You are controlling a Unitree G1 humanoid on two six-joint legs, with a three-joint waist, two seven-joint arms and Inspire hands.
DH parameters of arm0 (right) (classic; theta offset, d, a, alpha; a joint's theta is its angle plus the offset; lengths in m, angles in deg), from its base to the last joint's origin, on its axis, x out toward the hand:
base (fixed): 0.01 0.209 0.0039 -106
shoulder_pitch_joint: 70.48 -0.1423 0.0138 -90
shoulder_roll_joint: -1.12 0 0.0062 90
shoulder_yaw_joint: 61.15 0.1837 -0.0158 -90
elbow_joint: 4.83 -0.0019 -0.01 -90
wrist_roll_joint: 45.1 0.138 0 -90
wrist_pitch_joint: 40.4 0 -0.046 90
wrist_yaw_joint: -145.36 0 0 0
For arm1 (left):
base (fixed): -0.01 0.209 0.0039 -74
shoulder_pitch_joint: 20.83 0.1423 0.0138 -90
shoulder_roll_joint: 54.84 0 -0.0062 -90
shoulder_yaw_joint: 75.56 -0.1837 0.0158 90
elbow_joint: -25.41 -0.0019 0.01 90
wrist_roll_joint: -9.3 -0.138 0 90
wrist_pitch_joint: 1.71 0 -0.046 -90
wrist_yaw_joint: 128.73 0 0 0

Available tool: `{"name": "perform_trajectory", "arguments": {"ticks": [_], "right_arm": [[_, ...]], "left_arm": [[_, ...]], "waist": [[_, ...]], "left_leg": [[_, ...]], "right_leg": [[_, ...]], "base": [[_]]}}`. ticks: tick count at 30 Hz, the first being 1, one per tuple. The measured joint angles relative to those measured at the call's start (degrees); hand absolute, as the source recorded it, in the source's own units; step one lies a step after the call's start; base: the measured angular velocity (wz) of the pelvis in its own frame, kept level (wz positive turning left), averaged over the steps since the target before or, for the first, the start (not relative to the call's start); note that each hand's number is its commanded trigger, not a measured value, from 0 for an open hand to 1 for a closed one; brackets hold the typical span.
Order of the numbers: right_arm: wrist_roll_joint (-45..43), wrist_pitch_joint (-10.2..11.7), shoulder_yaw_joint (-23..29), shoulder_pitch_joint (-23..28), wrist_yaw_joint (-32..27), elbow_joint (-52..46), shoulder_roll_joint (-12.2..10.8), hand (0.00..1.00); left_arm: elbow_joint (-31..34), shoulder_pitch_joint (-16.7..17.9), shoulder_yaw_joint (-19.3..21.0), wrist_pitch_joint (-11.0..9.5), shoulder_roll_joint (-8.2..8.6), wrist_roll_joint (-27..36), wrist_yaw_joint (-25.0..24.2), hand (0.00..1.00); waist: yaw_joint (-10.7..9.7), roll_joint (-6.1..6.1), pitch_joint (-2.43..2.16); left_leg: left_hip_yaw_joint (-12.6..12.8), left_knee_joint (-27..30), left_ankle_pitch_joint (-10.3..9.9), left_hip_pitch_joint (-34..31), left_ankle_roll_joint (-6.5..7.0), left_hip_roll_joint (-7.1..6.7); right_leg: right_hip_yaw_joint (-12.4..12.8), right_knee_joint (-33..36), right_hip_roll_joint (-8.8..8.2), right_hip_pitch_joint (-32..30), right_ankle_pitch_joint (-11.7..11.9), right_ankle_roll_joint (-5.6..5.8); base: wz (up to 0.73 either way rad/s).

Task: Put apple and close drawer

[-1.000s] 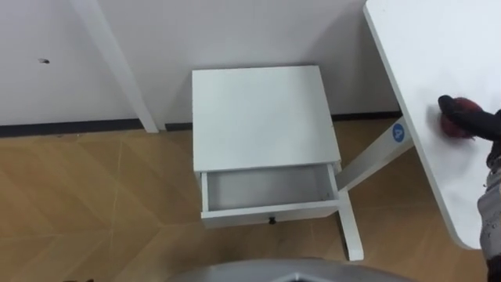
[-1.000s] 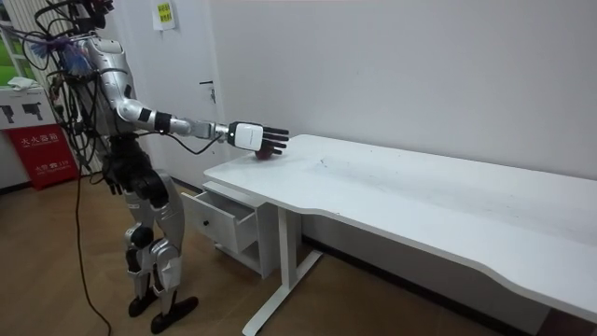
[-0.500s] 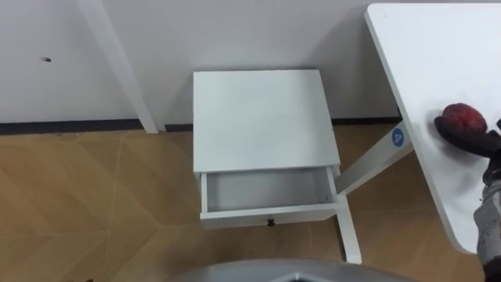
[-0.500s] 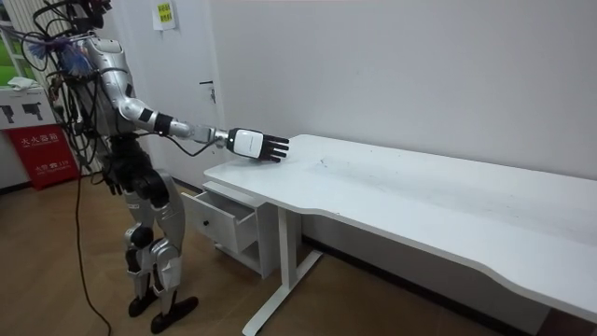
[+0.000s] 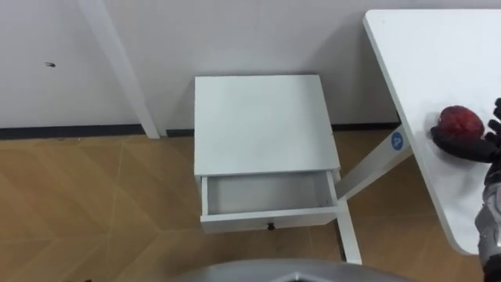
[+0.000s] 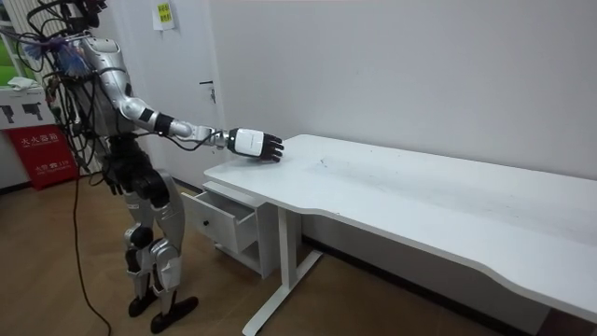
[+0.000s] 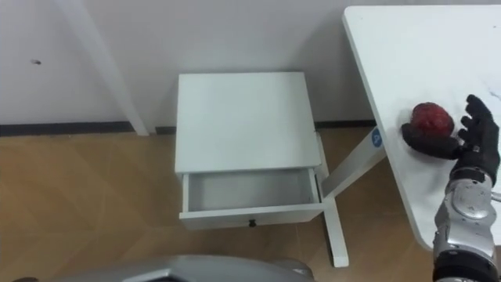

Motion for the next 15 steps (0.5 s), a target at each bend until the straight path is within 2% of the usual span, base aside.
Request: {"name": "perform_trajectory", "arguments": {"ticks": [4, 11, 15], "right_arm": [[-2.49, -0.51, -0.37, -0.97, -0.98, 2.62, 1.79, 1.0], [-4.35, -0.54, -1.51, -1.32, -0.7, 3.09, 1.81, 1.0], [-4.83, -1.15, -2.0, -1.32, -0.21, 3.11, 1.82, 1.0]], "left_arm": [[-0.07, 0.0, -0.07, -0.23, -0.13, 0.02, -0.1, 0.0], [-0.49, -0.04, -0.1, -0.23, -0.19, 0.13, -0.59, 0.0], [-1.46, -0.05, -0.13, -0.25, -0.26, 0.13, -0.69, 0.0]], "waist": [[0.51, -0.67, -0.07], [0.71, -1.83, 0.26], [0.75, -2.37, 0.13]], "left_leg": [[-0.07, 0.05, 0.0, 0.1, -0.01, 0.1], [-0.04, -0.01, 0.0, 0.1, -0.02, 0.05], [-0.1, -0.21, 0.0, -0.03, -0.02, 0.04]], "right_leg": [[-0.37, -0.07, 0.07, -0.18, 0.0, 0.0], [-0.3, -0.25, 0.06, -0.15, 0.0, 0.0], [-0.32, -0.25, 0.06, -0.17, 0.0, 0.0]], "base": [[0.0], [0.0], [0.0]]}}
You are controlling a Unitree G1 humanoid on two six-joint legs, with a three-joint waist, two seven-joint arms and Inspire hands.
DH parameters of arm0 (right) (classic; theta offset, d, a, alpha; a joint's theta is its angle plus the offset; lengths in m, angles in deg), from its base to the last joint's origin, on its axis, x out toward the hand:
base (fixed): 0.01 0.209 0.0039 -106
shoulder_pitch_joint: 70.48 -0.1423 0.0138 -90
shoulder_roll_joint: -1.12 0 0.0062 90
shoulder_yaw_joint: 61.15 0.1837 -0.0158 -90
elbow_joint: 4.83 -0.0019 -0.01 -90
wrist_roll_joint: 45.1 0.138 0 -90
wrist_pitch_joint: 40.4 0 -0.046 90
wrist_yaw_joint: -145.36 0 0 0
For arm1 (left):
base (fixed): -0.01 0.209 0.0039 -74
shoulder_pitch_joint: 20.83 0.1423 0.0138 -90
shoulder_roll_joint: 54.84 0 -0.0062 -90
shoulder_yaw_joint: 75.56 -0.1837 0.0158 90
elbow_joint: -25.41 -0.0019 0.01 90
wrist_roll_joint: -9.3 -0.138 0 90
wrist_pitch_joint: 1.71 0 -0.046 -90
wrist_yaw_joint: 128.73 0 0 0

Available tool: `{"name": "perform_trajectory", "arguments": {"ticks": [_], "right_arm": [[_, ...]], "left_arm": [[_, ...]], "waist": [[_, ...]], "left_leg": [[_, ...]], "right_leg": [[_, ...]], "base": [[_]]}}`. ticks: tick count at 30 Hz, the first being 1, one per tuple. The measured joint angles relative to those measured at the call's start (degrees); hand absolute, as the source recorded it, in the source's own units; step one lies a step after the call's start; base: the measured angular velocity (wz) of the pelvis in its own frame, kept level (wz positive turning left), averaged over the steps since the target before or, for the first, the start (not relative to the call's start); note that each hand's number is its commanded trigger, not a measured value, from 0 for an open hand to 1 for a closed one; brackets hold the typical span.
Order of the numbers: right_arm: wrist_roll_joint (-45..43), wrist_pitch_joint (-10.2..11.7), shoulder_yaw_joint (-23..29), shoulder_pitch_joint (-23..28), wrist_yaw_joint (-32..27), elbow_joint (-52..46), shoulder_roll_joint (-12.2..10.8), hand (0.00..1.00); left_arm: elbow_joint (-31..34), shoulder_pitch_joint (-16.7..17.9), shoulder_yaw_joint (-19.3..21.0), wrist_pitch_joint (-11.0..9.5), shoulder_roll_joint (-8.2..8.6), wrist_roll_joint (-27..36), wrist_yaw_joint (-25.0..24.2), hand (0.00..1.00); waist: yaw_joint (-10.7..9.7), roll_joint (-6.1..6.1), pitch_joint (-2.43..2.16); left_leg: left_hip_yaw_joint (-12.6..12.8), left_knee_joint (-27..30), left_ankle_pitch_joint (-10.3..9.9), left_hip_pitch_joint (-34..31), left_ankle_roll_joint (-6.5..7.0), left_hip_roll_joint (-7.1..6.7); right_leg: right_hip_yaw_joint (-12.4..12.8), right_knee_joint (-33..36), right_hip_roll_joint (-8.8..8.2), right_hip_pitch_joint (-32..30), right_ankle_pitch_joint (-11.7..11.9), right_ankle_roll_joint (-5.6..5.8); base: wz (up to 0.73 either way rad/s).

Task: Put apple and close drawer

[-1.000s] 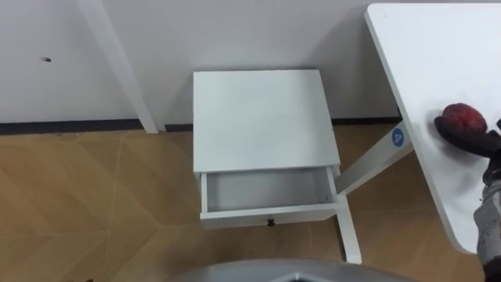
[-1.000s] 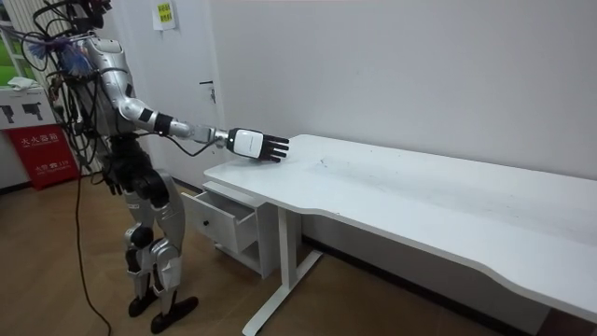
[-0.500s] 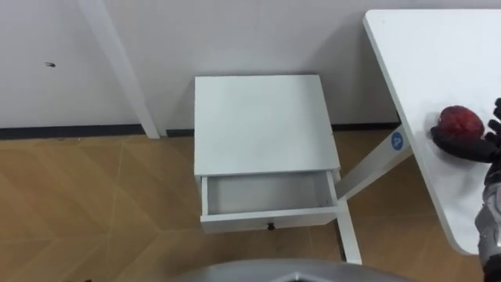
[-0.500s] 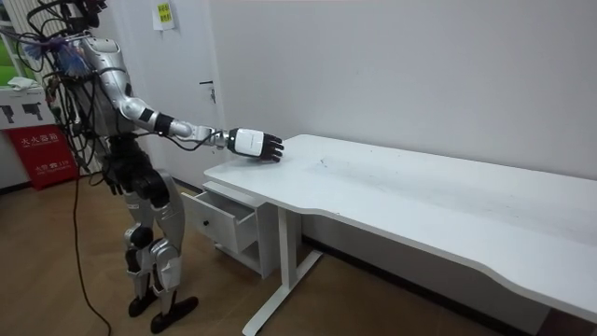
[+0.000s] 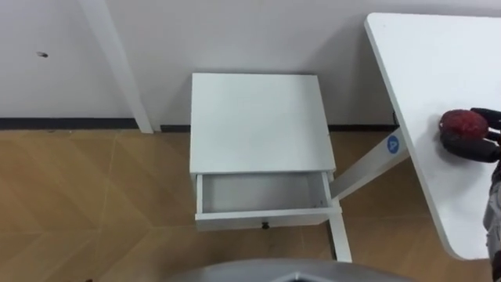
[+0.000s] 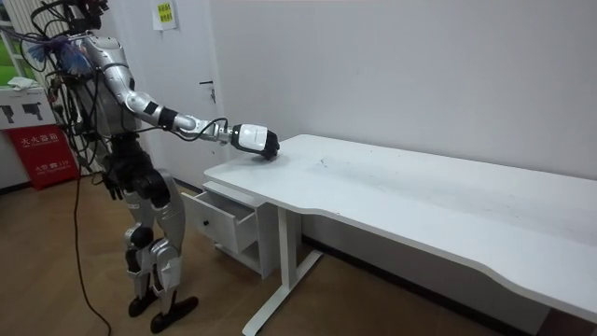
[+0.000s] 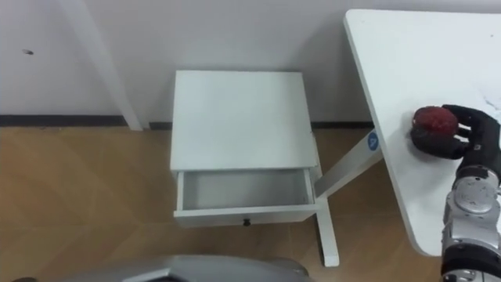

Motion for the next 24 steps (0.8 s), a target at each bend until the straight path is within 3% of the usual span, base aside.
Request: {"name": "perform_trajectory", "arguments": {"ticks": [8, 10, 15, 18, 24], "right_arm": [[-1.91, 0.03, -0.72, -0.21, 0.68, -0.87, 0.05, 1.0], [-2.47, -0.81, -1.92, -0.15, 1.0, -3.21, 0.04, 1.0], [-6.71, -2.82, -8.11, 0.03, 5.45, -12.58, -0.06, 1.0], [-10.67, -3.62, -10.97, 1.19, 8.82, -19.36, -0.8, 1.0], [-13.45, -3.68, -17.01, 2.85, 13.57, -27.67, -1.84, 1.0]], "left_arm": [[-0.79, -0.66, -0.32, 0.0, -0.24, -0.07, -0.74, 0.0], [-0.78, -1.01, -0.78, 0.01, -0.35, -0.07, -0.74, 0.0], [-0.16, -2.95, -1.54, 0.02, -0.5, -1.26, -0.86, 0.0], [-0.34, -4.19, -2.2, -0.04, -0.48, -1.25, -0.97, 0.0], [-0.71, -5.12, -5.0, -0.98, -0.75, -1.07, -1.16, 0.0]], "waist": [[-0.06, -0.01, -0.06], [0.06, 0.14, -0.07], [0.62, 0.37, -0.2], [2.02, 0.7, -0.27], [3.98, 0.8, -0.22]], "left_leg": [[-0.05, 0.09, 0.0, -0.29, 0.0, 0.0], [0.01, 0.28, 0.0, -0.51, 0.0, 0.0], [-0.6, 0.83, 0.0, -1.34, 0.0, 0.04], [-0.79, 1.01, 0.01, -1.54, 0.0, 0.04], [-2.04, 1.17, 0.01, -1.7, 0.01, -0.13]], "right_leg": [[0.08, 0.09, 0.02, -0.41, 0.01, -0.01], [0.15, 0.23, 0.0, -0.66, 0.01, -0.01], [-0.44, 0.2, -0.04, -1.06, 0.1, -0.15], [-0.6, 0.26, -0.09, -1.2, 0.13, -0.17], [-1.91, -0.56, -0.32, -0.4, 0.13, -0.17]], "base": [[0.0], [-0.02], [0.06], [0.01], [0.12]]}}
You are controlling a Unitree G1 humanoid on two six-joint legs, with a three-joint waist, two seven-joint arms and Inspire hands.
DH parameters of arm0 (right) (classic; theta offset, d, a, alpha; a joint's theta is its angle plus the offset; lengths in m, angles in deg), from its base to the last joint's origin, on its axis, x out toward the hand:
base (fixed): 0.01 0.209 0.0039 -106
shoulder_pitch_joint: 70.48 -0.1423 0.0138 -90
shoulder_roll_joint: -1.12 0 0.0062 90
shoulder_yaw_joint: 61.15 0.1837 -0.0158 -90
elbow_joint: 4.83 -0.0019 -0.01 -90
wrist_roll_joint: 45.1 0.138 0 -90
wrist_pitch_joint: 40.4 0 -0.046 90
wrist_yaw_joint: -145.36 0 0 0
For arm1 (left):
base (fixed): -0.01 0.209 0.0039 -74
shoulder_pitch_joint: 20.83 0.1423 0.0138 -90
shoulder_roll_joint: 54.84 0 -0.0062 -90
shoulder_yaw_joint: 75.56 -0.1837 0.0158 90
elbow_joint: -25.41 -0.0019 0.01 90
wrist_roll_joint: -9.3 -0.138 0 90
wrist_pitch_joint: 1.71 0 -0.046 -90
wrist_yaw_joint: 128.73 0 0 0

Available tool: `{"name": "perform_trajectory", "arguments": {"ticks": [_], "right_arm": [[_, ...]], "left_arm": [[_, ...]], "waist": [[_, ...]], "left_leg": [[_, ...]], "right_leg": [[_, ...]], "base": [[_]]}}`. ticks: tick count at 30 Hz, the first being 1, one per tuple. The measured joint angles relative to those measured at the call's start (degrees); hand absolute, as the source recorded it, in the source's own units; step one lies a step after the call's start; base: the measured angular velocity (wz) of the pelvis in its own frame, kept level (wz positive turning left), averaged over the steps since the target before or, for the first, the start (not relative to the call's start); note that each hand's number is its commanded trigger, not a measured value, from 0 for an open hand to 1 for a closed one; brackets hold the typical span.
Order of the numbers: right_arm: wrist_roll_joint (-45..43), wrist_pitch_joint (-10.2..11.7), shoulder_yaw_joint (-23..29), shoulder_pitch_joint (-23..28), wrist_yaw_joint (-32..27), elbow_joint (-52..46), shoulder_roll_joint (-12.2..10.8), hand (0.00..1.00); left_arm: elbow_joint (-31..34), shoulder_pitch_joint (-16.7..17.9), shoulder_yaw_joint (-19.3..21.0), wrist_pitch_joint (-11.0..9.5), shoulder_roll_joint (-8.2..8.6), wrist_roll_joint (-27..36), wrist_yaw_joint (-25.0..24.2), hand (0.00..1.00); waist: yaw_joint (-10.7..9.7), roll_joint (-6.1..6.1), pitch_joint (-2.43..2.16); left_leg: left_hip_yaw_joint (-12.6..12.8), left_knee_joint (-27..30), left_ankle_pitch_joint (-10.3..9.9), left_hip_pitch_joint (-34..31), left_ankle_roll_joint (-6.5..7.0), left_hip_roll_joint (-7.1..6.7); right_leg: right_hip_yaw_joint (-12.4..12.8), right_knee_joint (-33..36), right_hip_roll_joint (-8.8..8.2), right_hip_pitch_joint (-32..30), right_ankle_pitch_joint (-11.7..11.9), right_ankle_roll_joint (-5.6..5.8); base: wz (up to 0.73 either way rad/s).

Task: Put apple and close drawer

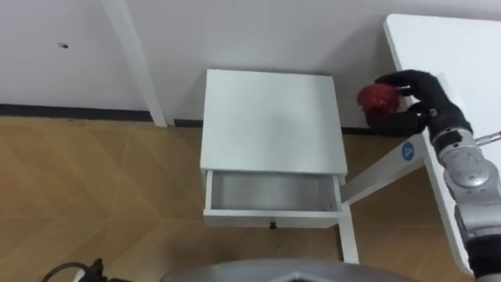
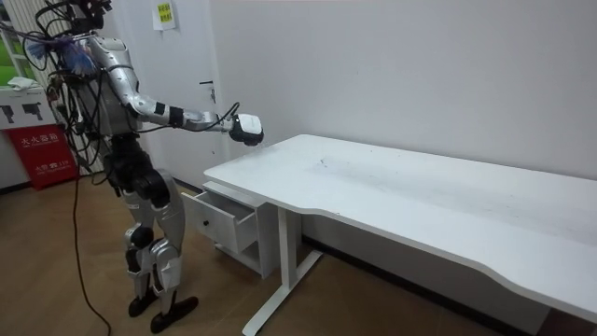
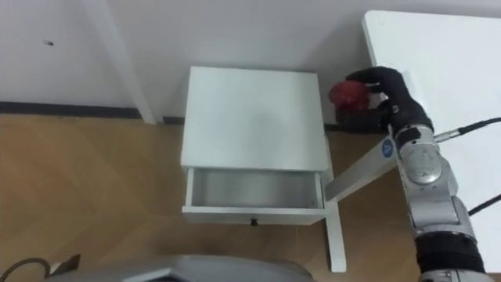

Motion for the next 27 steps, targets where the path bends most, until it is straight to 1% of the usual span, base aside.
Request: {"name": "perform_trajectory", "arguments": {"ticks": [3, 5, 6, 8, 9, 11, 13, 15, 16, 19, 22, 27], "right_arm": [[-0.29, -0.01, -2.08, 0.1, 2.69, -3.52, -0.94, 1.0], [-0.3, -0.02, -2.33, 0.14, 4.13, -5.5, -2.02, 1.0], [-0.28, -0.02, -2.45, 0.13, 4.98, -6.64, -2.47, 1.0], [-0.31, -0.02, -2.7, 0.12, 5.82, -7.82, -2.95, 1.0], [-0.39, -0.03, -3.23, 0.12, 6.03, -7.91, -3.3, 1.0], [-1.17, -0.18, -4.68, 0.12, 6.65, -7.91, -3.43, 1.0], [-3.19, -0.39, -5.94, 0.12, 8.41, -7.95, -3.48, 1.0], [-4.56, -0.75, -7.05, 0.12, 8.6, -7.95, -3.51, 1.0], [-4.92, -1.05, -7.44, 0.12, 9.13, -7.94, -3.5, 1.0], [-5.34, -1.96, -8.37, 0.12, 10.12, -7.93, -3.49, 1.0], [-6.08, -2.04, -9.0, 0.13, 10.9, -7.91, -3.63, 1.0], [-6.53, -3.19, -9.67, 0.27, 12.22, -7.51, -3.86, 1.0]], "left_arm": [[-0.06, -0.02, -1.64, -0.19, 0.03, -0.18, -0.28, 0.0], [-0.09, 0.04, -2.04, -0.18, 0.06, -0.14, -0.65, 0.0], [-0.08, -0.08, -2.62, -0.17, 0.06, -0.11, -0.65, 0.0], [0.01, -0.52, -3.43, -0.15, 0.16, -0.11, -0.69, 0.0], [0.02, -0.66, -4.26, -0.13, 0.23, -0.11, -0.7, 0.0], [-0.12, -1.11, -4.93, 0.07, 0.48, -0.14, -0.83, 0.0], [-0.59, -1.7, -4.98, 0.27, 0.76, -0.08, -1.02, 0.0], [-0.58, -2.45, -5.01, 0.35, 0.78, -0.01, -1.01, 0.0], [-0.58, -2.57, -5.04, 0.44, 0.78, -0.03, -1.01, 0.0], [-0.57, -3.02, -5.14, 0.5, 0.87, 0.0, -1.02, 0.0], [-0.58, -3.44, -6.33, 0.55, 1.01, 0.0, -1.16, 0.0], [-0.58, -3.48, -6.66, 0.55, 1.0, 0.03, -1.19, 0.0]], "waist": [[0.48, -0.21, 0.45], [0.51, -0.16, 0.5], [0.53, 0.1, 0.63], [0.51, 0.26, 0.74], [0.52, 0.56, 0.78], [0.54, 0.89, 0.59], [0.69, 1.59, 0.42], [0.72, 2.07, 0.26], [0.72, 2.21, 0.25], [0.75, 2.12, 0.22], [0.72, 1.78, 0.3], [1.46, 0.82, 0.45]], "left_leg": [[-0.45, 0.07, 0.01, -0.48, 0.01, -0.03], [-0.72, 0.09, 0.01, -0.73, 0.01, -0.04], [-0.83, 0.25, 0.01, -1.09, 0.01, -0.04], [-1.1, 0.48, 0.01, -1.52, 0.01, -0.05], [-1.18, 0.5, 0.01, -1.58, 0.01, -0.05], [-1.2, 0.51, 0.01, -1.58, 0.01, -0.06], [-1.13, 0.43, 0.01, -1.55, 0.02, -0.07], [-0.97, 0.4, 0.02, -1.48, 0.01, -0.06], [-0.97, 0.33, 0.03, -1.38, 0.0, -0.06], [-0.97, 0.3, 0.04, -1.24, -0.02, -0.03], [-0.88, 0.29, 0.05, -1.21, -0.01, -0.06], [-0.76, 0.29, 0.07, -1.19, 0.02, -0.08]], "right_leg": [[-0.67, -0.31, -0.08, -0.06, 0.04, 0.06], [-0.93, -0.36, -0.09, -0.18, 0.04, 0.06], [-1.09, -0.39, -0.12, -0.28, 0.04, 0.07], [-1.3, -0.38, -0.16, -0.28, 0.08, 0.11], [-1.3, -0.39, -0.16, -0.28, 0.08, 0.11], [-1.29, -0.38, -0.17, -0.29, 0.08, 0.11], [-1.19, -0.37, -0.19, -0.3, 0.08, 0.11], [-1.32, -0.34, -0.19, -0.29, 0.08, 0.11], [-1.39, -0.34, -0.19, -0.22, 0.08, 0.11], [-1.41, -0.32, -0.15, -0.1, 0.08, 0.11], [-1.38, -0.31, -0.17, -0.08, 0.08, 0.11], [-1.37, -0.26, -0.2, -0.1, 0.08, 0.11]], "base": [[0.08], [0.08], [0.08], [0.07], [0.03], [0.0], [0.0], [-0.02], [0.0], [0.0], [0.0], [0.0]]}}
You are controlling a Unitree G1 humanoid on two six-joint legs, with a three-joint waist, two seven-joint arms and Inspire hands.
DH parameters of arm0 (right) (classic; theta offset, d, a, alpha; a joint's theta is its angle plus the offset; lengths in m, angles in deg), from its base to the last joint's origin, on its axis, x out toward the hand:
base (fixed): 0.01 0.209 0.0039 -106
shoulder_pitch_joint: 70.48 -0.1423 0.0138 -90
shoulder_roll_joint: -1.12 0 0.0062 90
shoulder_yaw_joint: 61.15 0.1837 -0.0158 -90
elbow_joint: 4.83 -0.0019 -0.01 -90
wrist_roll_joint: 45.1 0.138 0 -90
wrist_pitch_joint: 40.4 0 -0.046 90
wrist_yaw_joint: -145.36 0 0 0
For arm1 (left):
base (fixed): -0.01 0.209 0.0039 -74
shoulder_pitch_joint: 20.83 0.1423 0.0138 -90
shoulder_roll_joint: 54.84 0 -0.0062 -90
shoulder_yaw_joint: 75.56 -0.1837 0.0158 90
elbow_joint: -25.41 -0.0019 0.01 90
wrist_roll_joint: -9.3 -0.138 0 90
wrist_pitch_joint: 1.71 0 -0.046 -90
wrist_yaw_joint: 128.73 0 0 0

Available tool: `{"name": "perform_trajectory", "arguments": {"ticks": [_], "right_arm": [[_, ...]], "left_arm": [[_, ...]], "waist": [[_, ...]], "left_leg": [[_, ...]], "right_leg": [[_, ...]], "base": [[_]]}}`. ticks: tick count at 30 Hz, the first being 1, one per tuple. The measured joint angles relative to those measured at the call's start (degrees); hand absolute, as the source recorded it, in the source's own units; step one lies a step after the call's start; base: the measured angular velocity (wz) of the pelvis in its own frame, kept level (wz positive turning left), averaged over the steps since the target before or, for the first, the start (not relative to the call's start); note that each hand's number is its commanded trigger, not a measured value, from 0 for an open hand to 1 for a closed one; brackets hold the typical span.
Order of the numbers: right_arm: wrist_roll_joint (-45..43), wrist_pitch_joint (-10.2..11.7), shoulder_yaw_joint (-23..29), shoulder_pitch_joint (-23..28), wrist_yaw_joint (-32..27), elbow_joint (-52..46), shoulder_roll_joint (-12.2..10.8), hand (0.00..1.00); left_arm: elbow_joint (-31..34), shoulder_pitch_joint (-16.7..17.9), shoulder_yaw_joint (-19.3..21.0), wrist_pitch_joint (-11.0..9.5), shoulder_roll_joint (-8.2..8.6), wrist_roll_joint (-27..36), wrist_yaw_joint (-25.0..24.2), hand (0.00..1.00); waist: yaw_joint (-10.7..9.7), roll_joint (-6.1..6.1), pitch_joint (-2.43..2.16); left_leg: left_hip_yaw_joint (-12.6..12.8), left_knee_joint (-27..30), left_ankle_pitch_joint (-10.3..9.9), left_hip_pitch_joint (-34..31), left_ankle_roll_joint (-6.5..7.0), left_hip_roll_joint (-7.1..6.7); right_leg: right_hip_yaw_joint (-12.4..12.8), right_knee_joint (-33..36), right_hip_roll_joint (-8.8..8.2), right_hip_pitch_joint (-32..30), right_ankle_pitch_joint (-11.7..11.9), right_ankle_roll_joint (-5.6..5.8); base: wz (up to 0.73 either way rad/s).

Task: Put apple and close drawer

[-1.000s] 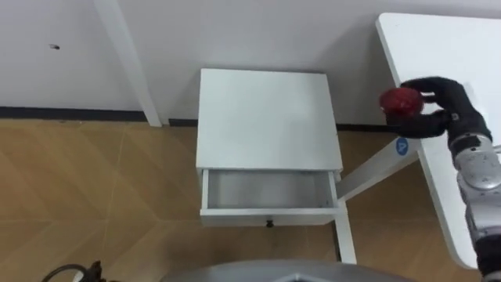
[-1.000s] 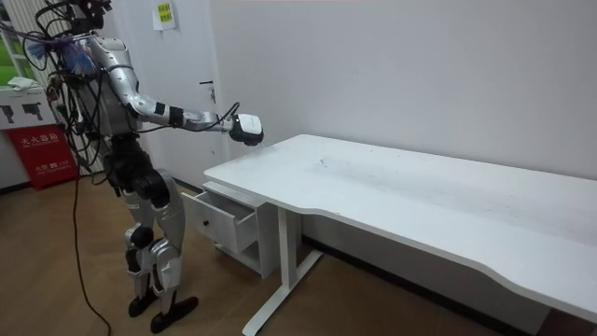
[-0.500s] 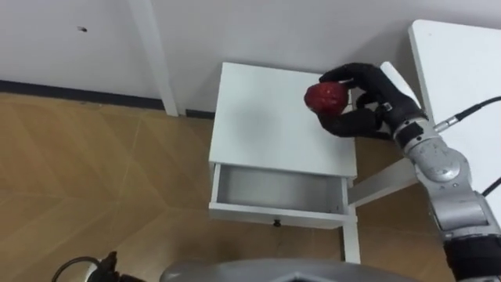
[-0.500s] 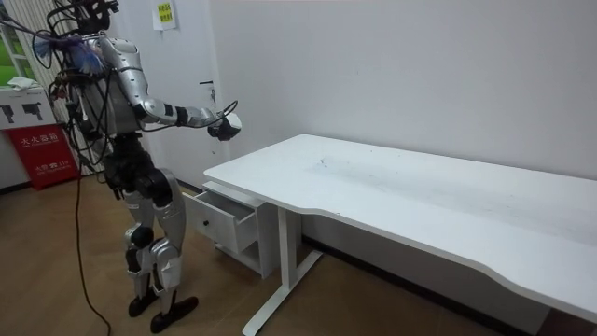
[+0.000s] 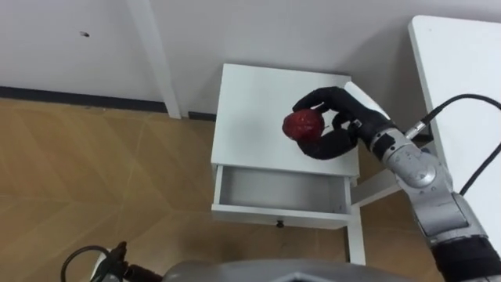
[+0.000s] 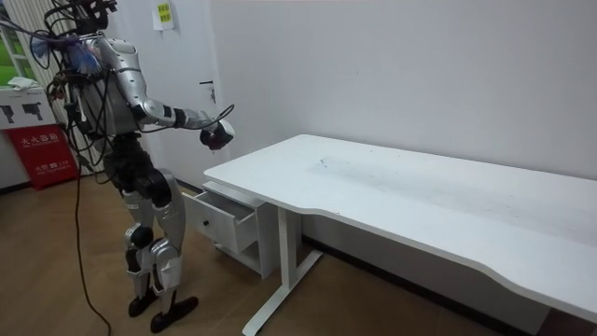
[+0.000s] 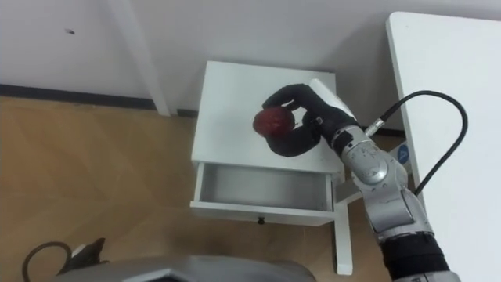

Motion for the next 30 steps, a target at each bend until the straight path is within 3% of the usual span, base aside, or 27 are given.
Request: {"name": "perform_trajectory", "arguments": {"ticks": [5, 7, 8, 9, 12, 21, 30], "right_arm": [[-0.56, -0.05, -1.46, 0.69, 0.95, 0.05, -0.09, 1.0], [-0.72, -0.05, -1.48, 1.1, 1.19, 0.31, -0.15, 0.65], [-0.74, -0.05, -1.49, 1.39, 1.23, 0.54, -0.17, 0.13], [-0.86, -0.05, -1.48, 1.73, 1.25, 0.74, -0.17, 0.0], [-2.46, -0.05, -1.5, 2.45, 2.08, 1.04, -0.19, 0.0], [-2.47, -0.05, -1.48, 3.02, 2.37, 1.08, -0.21, 0.0], [-2.45, -0.05, -1.48, 3.03, 2.33, 1.14, -0.25, 0.0]], "left_arm": [[-0.13, 0.04, -0.5, 0.0, 0.0, -0.03, 0.01, 0.0], [-0.14, 0.09, -0.5, 0.0, 0.0, -0.01, 0.04, 0.0], [-0.13, 0.1, -0.5, 0.0, 0.0, -0.01, 0.1, 0.0], [-0.12, 0.07, -0.49, 0.0, 0.0, -0.01, 0.14, 0.0], [-0.11, -0.06, -0.49, -0.02, 0.0, -0.01, 0.21, 0.0], [-0.06, -0.07, -0.47, -0.04, 0.0, -0.03, 0.21, 0.0], [-0.06, -0.02, -0.51, -0.04, 0.01, 0.08, 0.25, 0.0]], "waist": [[0.43, -0.33, 0.26], [0.48, -0.31, 0.28], [0.51, -0.3, 0.28], [0.51, -0.22, 0.34], [0.45, -0.01, 0.39], [0.46, 0.2, 0.01], [0.39, 0.37, 0.12]], "left_leg": [[-0.02, 0.03, 0.0, -0.08, 0.0, 0.0], [-0.04, 0.02, 0.0, -0.12, 0.0, -0.01], [-0.04, 0.02, 0.0, -0.11, 0.0, -0.03], [-0.04, 0.01, 0.0, -0.11, 0.0, -0.04], [-0.04, -0.01, 0.0, -0.11, 0.0, -0.04], [-0.12, 0.06, 0.0, 0.03, 0.01, -0.04], [-0.16, 0.11, 0.04, 0.11, 0.07, -0.05]], "right_leg": [[-0.02, -0.03, -0.01, 0.0, 0.0, 0.0], [-0.04, -0.04, -0.03, -0.01, 0.01, 0.01], [-0.01, -0.04, -0.04, 0.0, 0.01, 0.02], [-0.02, -0.05, -0.05, 0.0, 0.02, 0.03], [-0.03, -0.06, -0.05, -0.02, 0.02, 0.03], [-0.11, -0.05, -0.07, 0.23, 0.02, 0.03], [-0.21, -0.05, -0.1, 0.56, 0.03, 0.04]], "base": [[0.0], [0.0], [0.0], [0.0], [0.0], [0.0], [0.0]]}}
